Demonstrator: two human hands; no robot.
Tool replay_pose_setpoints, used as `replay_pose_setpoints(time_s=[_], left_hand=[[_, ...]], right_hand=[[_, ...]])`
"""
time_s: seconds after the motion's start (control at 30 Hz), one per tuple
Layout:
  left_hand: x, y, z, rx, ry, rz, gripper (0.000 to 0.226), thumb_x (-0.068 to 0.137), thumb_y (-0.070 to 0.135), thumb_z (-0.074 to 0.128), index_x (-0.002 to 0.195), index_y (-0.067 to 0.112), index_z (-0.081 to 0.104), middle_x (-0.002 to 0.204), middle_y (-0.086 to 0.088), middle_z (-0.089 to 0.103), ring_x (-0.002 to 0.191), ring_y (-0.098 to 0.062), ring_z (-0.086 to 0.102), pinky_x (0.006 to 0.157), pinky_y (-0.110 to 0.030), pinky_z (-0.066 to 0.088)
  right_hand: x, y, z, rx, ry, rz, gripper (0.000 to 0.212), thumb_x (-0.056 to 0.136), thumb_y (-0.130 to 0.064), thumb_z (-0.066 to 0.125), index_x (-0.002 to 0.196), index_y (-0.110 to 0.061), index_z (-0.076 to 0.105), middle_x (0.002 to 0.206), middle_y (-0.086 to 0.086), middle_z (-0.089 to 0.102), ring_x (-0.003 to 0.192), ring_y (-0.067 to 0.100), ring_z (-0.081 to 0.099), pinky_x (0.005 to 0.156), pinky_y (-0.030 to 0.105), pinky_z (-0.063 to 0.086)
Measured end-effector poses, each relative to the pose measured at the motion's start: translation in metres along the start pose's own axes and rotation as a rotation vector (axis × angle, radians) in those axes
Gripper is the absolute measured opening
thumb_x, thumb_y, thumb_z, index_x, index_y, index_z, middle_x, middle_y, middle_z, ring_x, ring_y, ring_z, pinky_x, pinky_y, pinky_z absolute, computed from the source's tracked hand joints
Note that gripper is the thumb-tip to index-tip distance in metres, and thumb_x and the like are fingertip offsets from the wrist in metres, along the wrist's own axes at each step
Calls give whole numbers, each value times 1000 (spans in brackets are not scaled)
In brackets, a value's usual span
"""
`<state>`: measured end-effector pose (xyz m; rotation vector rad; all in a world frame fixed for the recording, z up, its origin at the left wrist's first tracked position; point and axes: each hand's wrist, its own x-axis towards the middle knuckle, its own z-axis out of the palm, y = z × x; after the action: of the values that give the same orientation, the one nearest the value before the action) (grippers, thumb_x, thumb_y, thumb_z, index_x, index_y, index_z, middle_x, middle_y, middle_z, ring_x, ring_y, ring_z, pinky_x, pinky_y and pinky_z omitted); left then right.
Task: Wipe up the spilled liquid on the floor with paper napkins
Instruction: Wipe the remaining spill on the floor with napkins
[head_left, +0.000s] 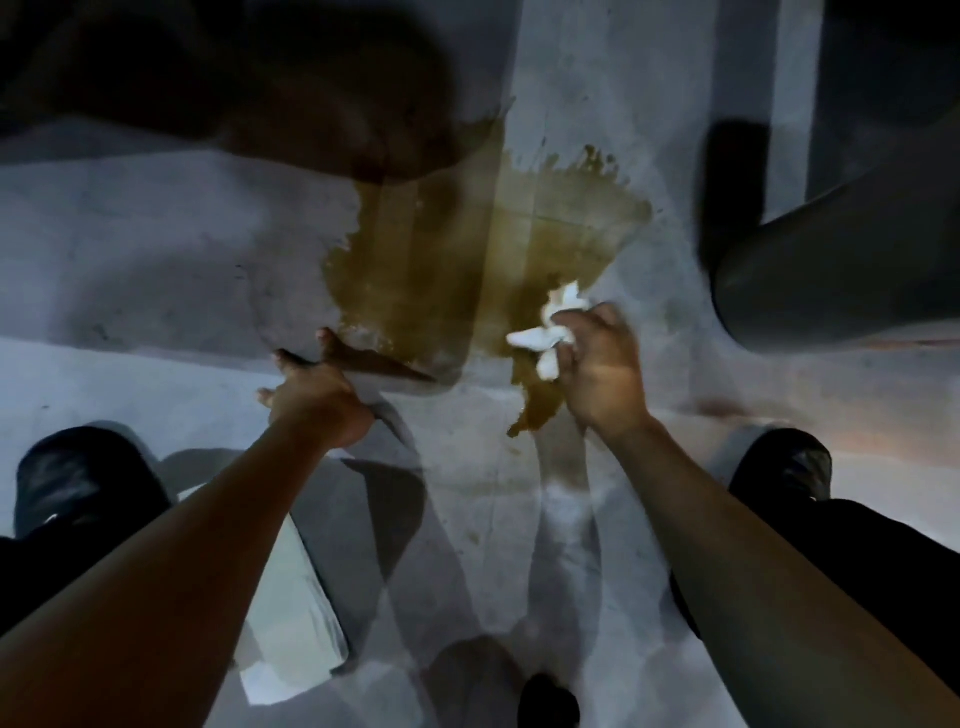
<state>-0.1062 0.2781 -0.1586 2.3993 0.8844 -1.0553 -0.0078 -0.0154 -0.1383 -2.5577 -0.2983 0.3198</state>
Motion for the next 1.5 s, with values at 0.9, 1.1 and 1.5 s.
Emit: replay_pose_setpoints(time_s=[0.9,1.1,1.5], left_hand=[[4,1,-7,76,-65,0,118,84,50,70,160,28,-17,163,-35,4,143,-53,36,119,-63,28],[5,-2,-12,57,-98,16,115,82,50,72,161,33,-9,165,-32,9,148,-51,26,120,-63,28],[7,0,-19,84,-157,33,105,66,46,68,159,27,24,151,-23,45,138,-47,44,114,-59,40]], right_hand=[[-91,-9,23,-25,-102,333,34,85,-10,73,117,-3,69,96,19,72,94,41,67,83,37,51],[-43,-73,85,32,-40,313,31,98,-33,51,109,-12,71,108,15,69,103,33,63,91,30,46],[-51,-3,9,-14,85,408,31,84,-16,69,114,-11,75,115,23,62,98,36,63,89,14,38]])
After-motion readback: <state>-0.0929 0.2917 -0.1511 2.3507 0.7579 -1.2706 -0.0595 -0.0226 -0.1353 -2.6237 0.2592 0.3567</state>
